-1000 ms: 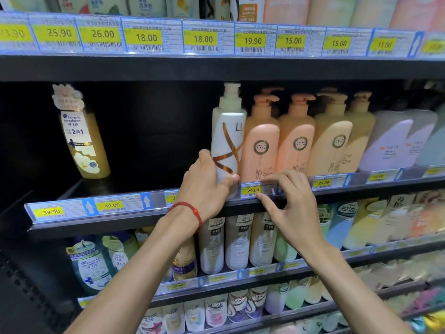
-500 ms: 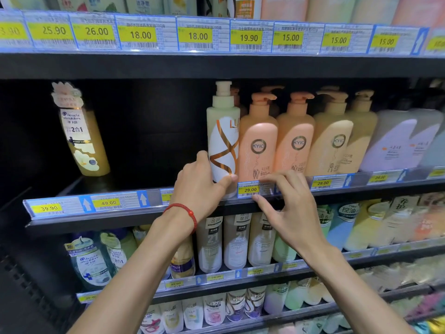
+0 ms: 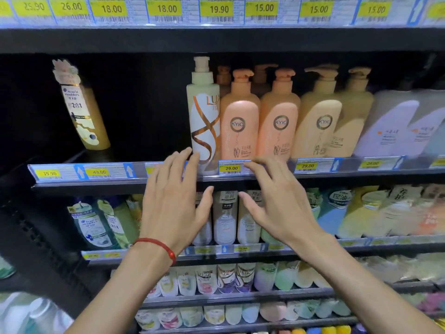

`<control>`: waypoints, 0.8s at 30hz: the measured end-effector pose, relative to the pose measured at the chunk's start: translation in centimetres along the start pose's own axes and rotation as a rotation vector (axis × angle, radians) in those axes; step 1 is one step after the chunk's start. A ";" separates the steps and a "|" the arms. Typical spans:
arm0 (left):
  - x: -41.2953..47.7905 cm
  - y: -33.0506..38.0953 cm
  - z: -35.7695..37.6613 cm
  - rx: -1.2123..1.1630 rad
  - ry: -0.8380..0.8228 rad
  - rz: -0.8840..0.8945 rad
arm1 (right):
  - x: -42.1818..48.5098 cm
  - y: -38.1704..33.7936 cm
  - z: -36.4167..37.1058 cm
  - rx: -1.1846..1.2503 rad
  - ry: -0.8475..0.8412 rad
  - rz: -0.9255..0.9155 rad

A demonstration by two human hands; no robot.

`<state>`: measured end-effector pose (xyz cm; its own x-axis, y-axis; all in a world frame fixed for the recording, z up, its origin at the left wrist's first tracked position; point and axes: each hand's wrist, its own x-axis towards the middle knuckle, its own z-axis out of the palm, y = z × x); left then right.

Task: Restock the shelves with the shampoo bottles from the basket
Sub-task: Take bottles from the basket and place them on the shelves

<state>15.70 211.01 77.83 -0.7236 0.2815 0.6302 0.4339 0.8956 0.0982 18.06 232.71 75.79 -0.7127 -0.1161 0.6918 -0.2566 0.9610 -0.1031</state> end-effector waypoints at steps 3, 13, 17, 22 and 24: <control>-2.3 0.8 -0.3 0.079 -0.039 0.071 | -2.1 -0.1 -1.3 -0.046 0.052 -0.015; -9.2 4.5 0.6 0.054 -0.195 0.333 | -13.0 -1.8 -6.0 -0.217 0.011 0.124; -13.2 6.8 2.0 -0.035 -0.258 0.421 | -19.0 -3.5 -7.5 -0.252 -0.046 0.221; -17.4 10.6 3.1 -0.120 -0.369 0.517 | -27.1 -4.2 -9.9 -0.321 -0.140 0.352; -18.9 12.6 3.4 -0.150 -0.406 0.566 | -30.3 -4.0 -11.2 -0.348 -0.170 0.414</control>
<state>33.03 218.18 64.52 -0.4956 0.8215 0.2819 0.8502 0.5252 -0.0357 47.98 235.18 63.21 -0.8108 0.2768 0.5158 0.2762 0.9578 -0.0797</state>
